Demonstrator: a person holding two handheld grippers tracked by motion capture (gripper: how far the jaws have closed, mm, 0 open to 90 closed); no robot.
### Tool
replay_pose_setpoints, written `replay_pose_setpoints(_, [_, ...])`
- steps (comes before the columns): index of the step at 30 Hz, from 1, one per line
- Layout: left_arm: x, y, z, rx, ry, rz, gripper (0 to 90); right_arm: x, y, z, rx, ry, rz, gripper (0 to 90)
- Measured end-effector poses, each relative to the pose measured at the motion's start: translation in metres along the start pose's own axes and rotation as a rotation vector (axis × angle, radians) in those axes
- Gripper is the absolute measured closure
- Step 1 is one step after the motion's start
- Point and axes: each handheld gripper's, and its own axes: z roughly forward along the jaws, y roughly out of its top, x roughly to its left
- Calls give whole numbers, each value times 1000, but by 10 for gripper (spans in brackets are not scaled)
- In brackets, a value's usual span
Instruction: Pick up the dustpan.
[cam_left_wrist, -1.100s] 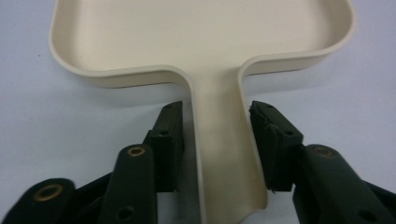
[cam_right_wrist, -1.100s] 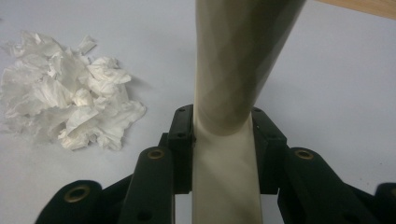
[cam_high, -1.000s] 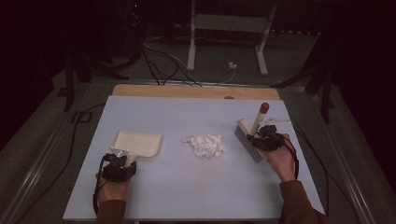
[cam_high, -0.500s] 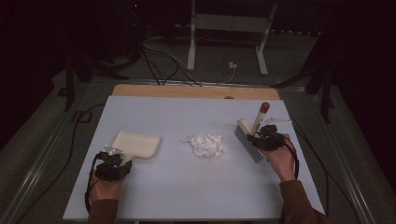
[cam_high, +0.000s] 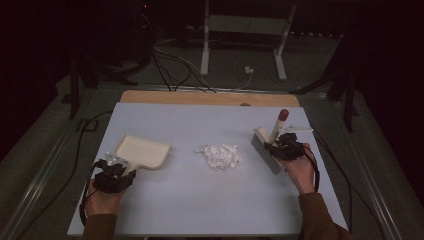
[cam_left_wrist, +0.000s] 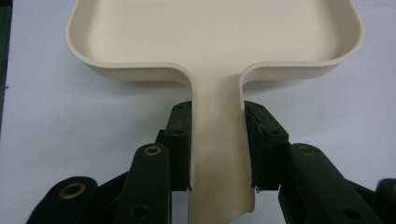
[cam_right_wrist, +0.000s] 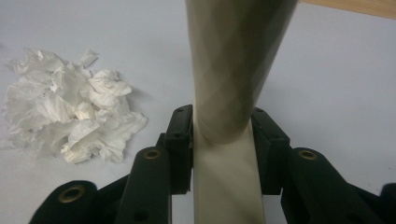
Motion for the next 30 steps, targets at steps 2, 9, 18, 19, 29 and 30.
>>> replay_pose_setpoints(2, [1, 1, -1, 3, -6, 8, 665, 0, 0, 0, -1, -3, 0, 655])
replay_pose_setpoints(9, [0, 4, -5, 9, -28, 47, 665, -1, 0, 0, 1, -2, 10, 663])
replay_pose_setpoints(18, [1, 7, -8, 15, -82, 119, 665, -1, 0, 0, 1, 3, 13, 663])
replay_pose_setpoints(19, [1, 7, -8, 14, -88, 123, 665, -1, 0, 1, 1, 3, 12, 664])
replay_pose_setpoints(29, [5, 9, -9, 11, -167, 170, 665, -1, 0, 1, 1, 6, 10, 663])
replay_pose_setpoints(30, [5, 10, -9, 10, -172, 174, 665, -1, 0, 1, 1, 6, 10, 663])
